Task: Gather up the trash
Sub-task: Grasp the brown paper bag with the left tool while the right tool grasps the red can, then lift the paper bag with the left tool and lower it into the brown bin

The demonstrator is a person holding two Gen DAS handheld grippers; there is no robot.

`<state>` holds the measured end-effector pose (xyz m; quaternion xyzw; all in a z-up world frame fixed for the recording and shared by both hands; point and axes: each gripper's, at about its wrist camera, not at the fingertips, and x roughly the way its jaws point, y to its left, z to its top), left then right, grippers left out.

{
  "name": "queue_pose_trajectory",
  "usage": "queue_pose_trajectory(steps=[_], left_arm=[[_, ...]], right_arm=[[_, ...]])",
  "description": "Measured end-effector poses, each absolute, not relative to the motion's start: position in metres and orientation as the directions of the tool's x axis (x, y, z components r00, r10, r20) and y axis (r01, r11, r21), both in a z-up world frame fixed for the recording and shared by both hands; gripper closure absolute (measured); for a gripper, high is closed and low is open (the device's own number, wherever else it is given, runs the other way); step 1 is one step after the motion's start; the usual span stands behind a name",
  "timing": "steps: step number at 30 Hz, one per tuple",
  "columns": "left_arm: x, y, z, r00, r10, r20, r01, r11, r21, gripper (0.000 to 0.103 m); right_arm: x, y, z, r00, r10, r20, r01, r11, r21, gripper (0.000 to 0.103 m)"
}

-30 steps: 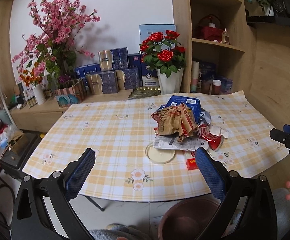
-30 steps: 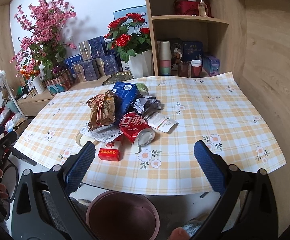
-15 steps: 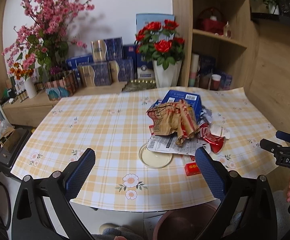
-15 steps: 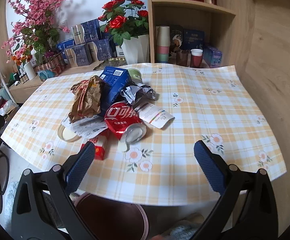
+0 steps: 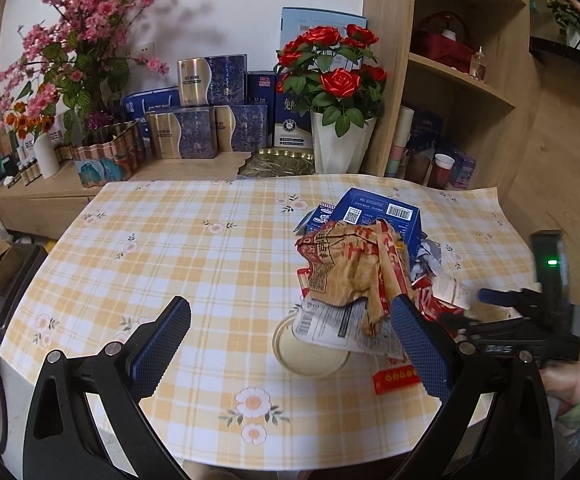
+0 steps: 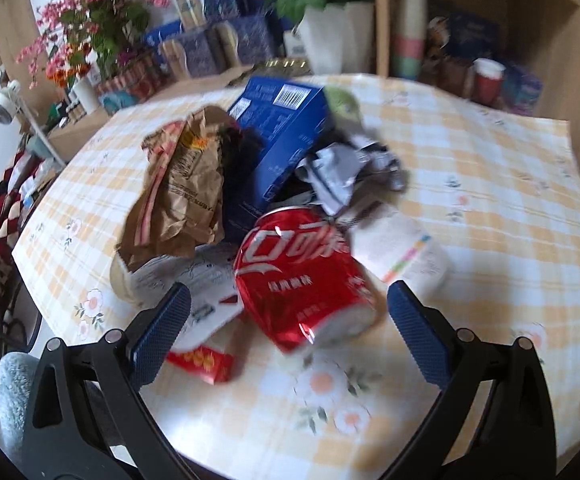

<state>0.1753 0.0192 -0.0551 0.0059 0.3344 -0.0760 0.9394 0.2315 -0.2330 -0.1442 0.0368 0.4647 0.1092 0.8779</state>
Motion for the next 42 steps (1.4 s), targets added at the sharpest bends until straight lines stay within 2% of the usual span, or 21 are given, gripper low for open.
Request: queue_pose_trajectory(steps=[6,12,15,19,21,23,24,26,27,31,32,33,34,40,41,42], left_arm=[[0.2,0.016,-0.059,0.741,-0.184,-0.645,0.167,0.982,-0.089,0.006],[0.215,0.013,-0.067,0.716,-0.231,-0.659,0.184,0.973,-0.142,0.006],[0.221,0.007,-0.073,0.697,-0.258,-0.669,0.195,0.966,-0.17,0.006],[0.228,-0.003,-0.081,0.672,-0.288,-0.682,0.209,0.958,-0.198,0.008],[0.235,-0.008,-0.086,0.653,-0.306,-0.693,0.211,0.952,-0.221,0.009],[0.242,-0.013,-0.09,0.635,-0.321,-0.702,0.209,0.947,-0.243,0.009],[0.248,-0.016,-0.092,0.627,-0.328,-0.707,0.208,0.945,-0.254,0.01],[0.26,-0.025,-0.095,0.617,-0.333,-0.713,0.212,0.943,-0.257,0.01],[0.264,-0.03,-0.095,0.616,-0.33,-0.715,0.217,0.944,-0.249,0.01],[0.284,-0.058,-0.106,0.61,-0.295,-0.735,0.241,0.953,-0.182,0.01],[0.287,-0.062,-0.109,0.607,-0.286,-0.741,0.24,0.955,-0.172,0.011],[0.293,-0.066,-0.114,0.601,-0.275,-0.75,0.234,0.958,-0.164,0.019],[0.297,-0.067,-0.118,0.595,-0.268,-0.758,0.224,0.961,-0.164,0.023],[0.313,-0.07,-0.137,0.553,-0.284,-0.783,0.197,0.958,-0.208,0.025],[0.313,-0.071,-0.138,0.551,-0.287,-0.783,0.204,0.957,-0.207,0.028],[0.312,-0.074,-0.138,0.547,-0.297,-0.783,0.227,0.953,-0.202,0.037]], right_arm=[[0.267,-0.22,-0.176,0.47,0.222,-0.854,-0.158,0.973,0.166,0.007],[0.278,-0.228,-0.196,0.419,0.282,-0.863,-0.112,0.959,0.259,0.014],[0.276,-0.233,-0.196,0.424,0.302,-0.854,-0.099,0.952,0.288,0.021],[0.27,-0.252,-0.193,0.432,0.374,-0.821,-0.068,0.921,0.384,0.034],[0.264,-0.259,-0.188,0.454,0.396,-0.798,-0.064,0.908,0.414,0.044],[0.259,-0.266,-0.178,0.479,0.417,-0.773,-0.067,0.895,0.441,0.063],[0.256,-0.27,-0.174,0.493,0.415,-0.765,-0.064,0.894,0.444,0.068],[0.252,-0.276,-0.165,0.515,0.403,-0.756,-0.057,0.897,0.439,0.083],[0.251,-0.277,-0.161,0.523,0.4,-0.753,-0.056,0.898,0.437,0.085],[0.245,-0.286,-0.153,0.541,0.359,-0.76,-0.04,0.914,0.403,0.087],[0.245,-0.286,-0.152,0.543,0.349,-0.764,-0.038,0.919,0.393,0.087],[0.244,-0.289,-0.152,0.541,0.353,-0.763,-0.033,0.915,0.401,0.087],[0.244,-0.292,-0.154,0.539,0.357,-0.763,-0.026,0.912,0.409,0.086],[0.241,-0.298,-0.158,0.534,0.318,-0.784,-0.001,0.927,0.375,0.085],[0.241,-0.299,-0.159,0.534,0.318,-0.783,0.004,0.926,0.379,0.085],[0.24,-0.301,-0.16,0.536,0.32,-0.781,0.007,0.924,0.383,0.085]])
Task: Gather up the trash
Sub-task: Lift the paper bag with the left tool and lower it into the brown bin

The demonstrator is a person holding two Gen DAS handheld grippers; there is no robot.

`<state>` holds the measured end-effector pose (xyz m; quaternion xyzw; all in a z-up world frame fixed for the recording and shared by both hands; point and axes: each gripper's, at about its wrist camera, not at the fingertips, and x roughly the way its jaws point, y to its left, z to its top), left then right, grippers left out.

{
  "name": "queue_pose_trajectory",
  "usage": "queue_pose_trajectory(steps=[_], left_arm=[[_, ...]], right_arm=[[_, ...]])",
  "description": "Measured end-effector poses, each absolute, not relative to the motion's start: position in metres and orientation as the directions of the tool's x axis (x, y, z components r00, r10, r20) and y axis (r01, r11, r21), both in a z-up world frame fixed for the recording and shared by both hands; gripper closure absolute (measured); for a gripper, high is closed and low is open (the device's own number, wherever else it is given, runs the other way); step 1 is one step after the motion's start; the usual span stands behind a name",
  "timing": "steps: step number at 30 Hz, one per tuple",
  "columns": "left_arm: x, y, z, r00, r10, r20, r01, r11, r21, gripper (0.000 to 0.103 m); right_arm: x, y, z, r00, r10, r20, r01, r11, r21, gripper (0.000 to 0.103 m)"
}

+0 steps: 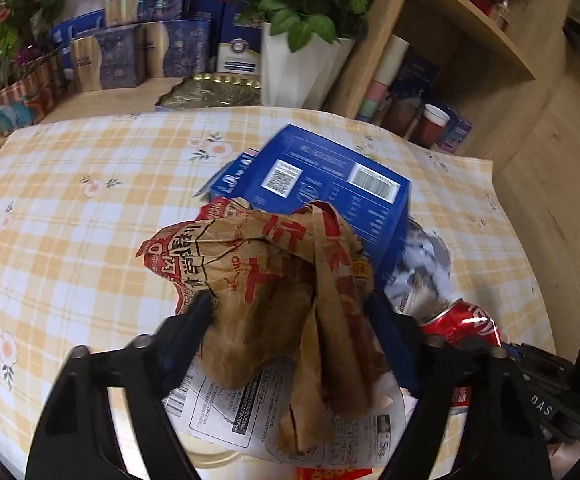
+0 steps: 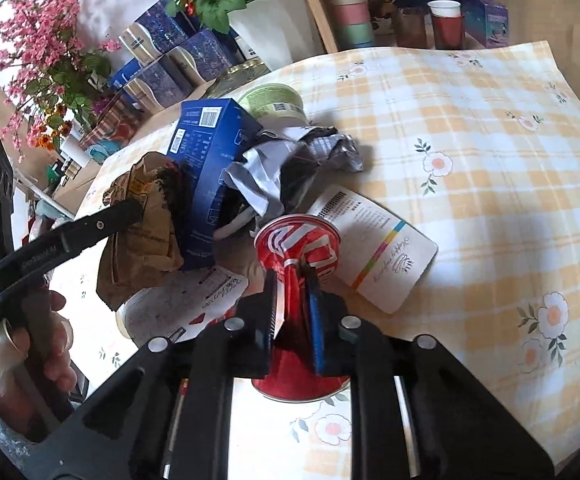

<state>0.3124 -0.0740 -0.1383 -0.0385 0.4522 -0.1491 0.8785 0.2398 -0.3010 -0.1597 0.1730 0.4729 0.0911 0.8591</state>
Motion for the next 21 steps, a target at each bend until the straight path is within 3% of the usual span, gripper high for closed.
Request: queue_pose_trajectory(steps=[1,4,21], left_arm=[[0.311,-0.074,-0.137,0.552,-0.309,-0.774,0.244,0.948,-0.205,0.048],[0.308,-0.063,-0.132,0.548,-0.364,-0.754,0.243,0.931,-0.273,0.068],[0.223,-0.034,-0.05,0.658,-0.424,-0.623,0.356,0.903,-0.239,0.07]], right_arm=[[0.239,-0.301,-0.16,0.537,0.322,-0.78,0.006,0.923,0.385,0.086],[0.232,-0.301,-0.155,0.555,0.308,-0.773,-0.005,0.93,0.368,0.086],[0.17,-0.307,-0.099,0.656,0.27,-0.704,0.0,0.934,0.358,0.086]])
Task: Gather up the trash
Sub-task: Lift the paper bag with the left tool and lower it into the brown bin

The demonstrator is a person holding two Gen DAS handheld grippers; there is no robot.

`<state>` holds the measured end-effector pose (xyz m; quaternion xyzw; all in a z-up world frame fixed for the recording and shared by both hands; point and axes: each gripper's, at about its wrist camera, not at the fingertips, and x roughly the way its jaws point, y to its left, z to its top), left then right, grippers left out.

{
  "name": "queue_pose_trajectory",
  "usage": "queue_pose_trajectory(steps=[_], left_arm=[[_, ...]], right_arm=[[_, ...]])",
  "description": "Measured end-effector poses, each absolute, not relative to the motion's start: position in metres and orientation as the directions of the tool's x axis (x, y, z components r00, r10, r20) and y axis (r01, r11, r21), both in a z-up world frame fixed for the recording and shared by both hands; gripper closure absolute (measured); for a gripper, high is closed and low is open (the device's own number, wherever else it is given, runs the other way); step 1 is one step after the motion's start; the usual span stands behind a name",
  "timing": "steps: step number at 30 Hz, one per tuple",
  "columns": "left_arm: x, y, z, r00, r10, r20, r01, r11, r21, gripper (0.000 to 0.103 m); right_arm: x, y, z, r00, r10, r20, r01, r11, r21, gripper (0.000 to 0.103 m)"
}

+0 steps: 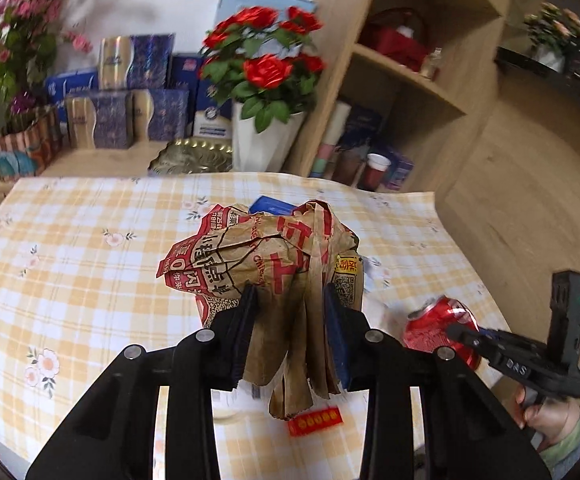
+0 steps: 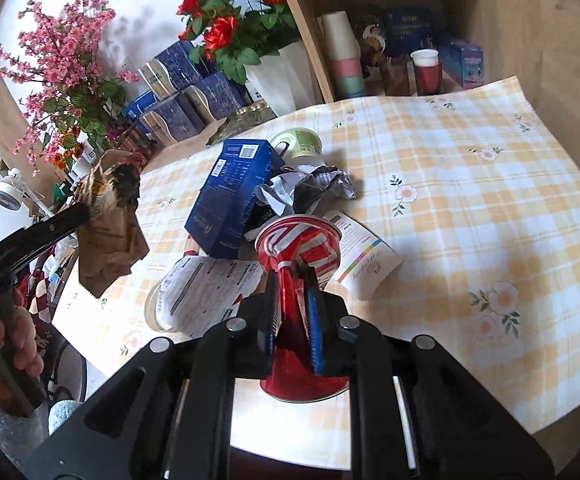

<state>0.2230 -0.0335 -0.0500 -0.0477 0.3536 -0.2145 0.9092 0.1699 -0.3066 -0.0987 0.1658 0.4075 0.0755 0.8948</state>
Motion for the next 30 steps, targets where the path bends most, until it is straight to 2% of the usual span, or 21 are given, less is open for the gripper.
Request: queue_pose_trajectory(steps=[7,14,30], left_arm=[[0.161,-0.036,-0.041,0.657,-0.465,-0.594,0.422,0.879,-0.222,0.07],[0.101,-0.032,-0.062,0.638,-0.475,-0.606,0.442,0.871,-0.216,0.07],[-0.006,-0.049,-0.168,0.483,-0.486,-0.728,0.557,0.812,-0.173,0.07]], right_arm=[[0.127,-0.302,-0.088,0.674,0.26,-0.691,-0.01,0.939,0.344,0.086],[0.085,-0.297,-0.084,0.69,0.265,-0.674,-0.027,0.939,0.342,0.087],[0.0,-0.287,-0.111,0.71,0.28,-0.646,-0.047,0.935,0.352,0.087]])
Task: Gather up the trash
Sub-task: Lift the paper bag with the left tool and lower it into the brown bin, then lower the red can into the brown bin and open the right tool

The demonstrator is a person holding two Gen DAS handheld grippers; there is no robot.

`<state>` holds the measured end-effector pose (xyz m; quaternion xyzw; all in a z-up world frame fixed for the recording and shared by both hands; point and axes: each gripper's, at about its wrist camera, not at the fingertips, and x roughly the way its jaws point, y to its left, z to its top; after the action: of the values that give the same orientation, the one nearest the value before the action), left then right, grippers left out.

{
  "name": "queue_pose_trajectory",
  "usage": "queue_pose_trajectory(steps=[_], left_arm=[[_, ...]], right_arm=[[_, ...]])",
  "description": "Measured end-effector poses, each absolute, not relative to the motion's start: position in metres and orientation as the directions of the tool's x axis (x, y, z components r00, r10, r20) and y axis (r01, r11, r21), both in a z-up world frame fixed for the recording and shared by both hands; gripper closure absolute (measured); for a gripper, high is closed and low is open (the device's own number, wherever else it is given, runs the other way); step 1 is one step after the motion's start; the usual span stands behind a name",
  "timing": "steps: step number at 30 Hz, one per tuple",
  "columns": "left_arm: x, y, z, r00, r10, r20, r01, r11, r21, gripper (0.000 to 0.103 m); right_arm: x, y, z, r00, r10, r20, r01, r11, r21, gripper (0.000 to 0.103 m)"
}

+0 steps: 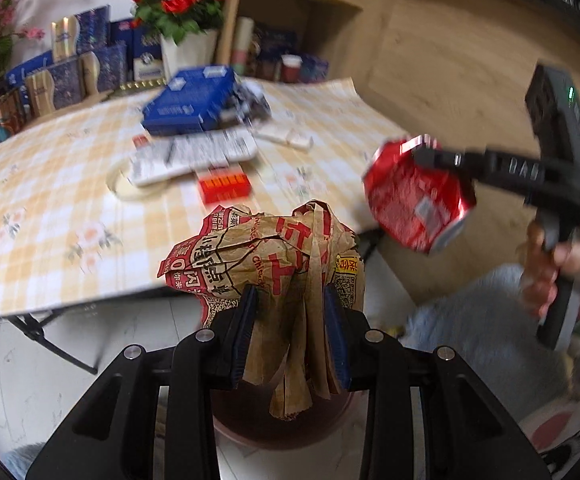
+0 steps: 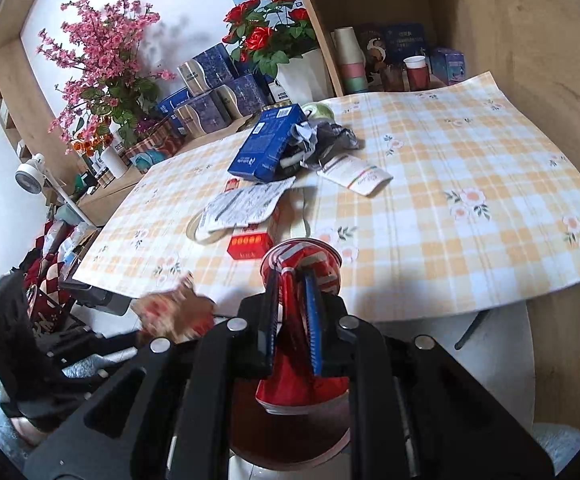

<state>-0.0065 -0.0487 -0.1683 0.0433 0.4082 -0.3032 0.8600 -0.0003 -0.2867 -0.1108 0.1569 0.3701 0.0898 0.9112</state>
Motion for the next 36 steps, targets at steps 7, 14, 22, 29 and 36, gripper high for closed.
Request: queue_pose_trajectory(steps=[7,14,22,29,36], left_arm=[[-0.017,-0.072,-0.236,0.371,-0.446,-0.815,0.598,0.786,-0.158,0.069],[0.002,-0.085,-0.288,0.274,-0.396,-0.876,0.587,0.79,-0.174,0.084],[0.022,-0.078,-0.293,0.326,-0.416,-0.849,0.522,0.828,-0.205,0.081],[0.026,-0.039,-0.244,0.548,-0.375,-0.748,0.391,0.905,-0.167,0.031],[0.024,0.01,-0.18,0.737,-0.267,-0.621,0.28,0.957,-0.08,0.009]], right_arm=[[-0.013,-0.291,-0.116,0.712,0.273,-0.647,-0.038,0.935,0.352,0.087],[-0.015,-0.293,-0.125,0.7,0.273,-0.66,-0.035,0.936,0.351,0.088],[-0.014,-0.291,-0.133,0.681,0.271,-0.68,-0.028,0.938,0.345,0.088],[-0.011,-0.272,-0.156,0.62,0.311,-0.72,-0.061,0.935,0.351,0.088],[0.003,-0.226,-0.198,0.541,0.377,-0.752,-0.127,0.92,0.37,0.088]])
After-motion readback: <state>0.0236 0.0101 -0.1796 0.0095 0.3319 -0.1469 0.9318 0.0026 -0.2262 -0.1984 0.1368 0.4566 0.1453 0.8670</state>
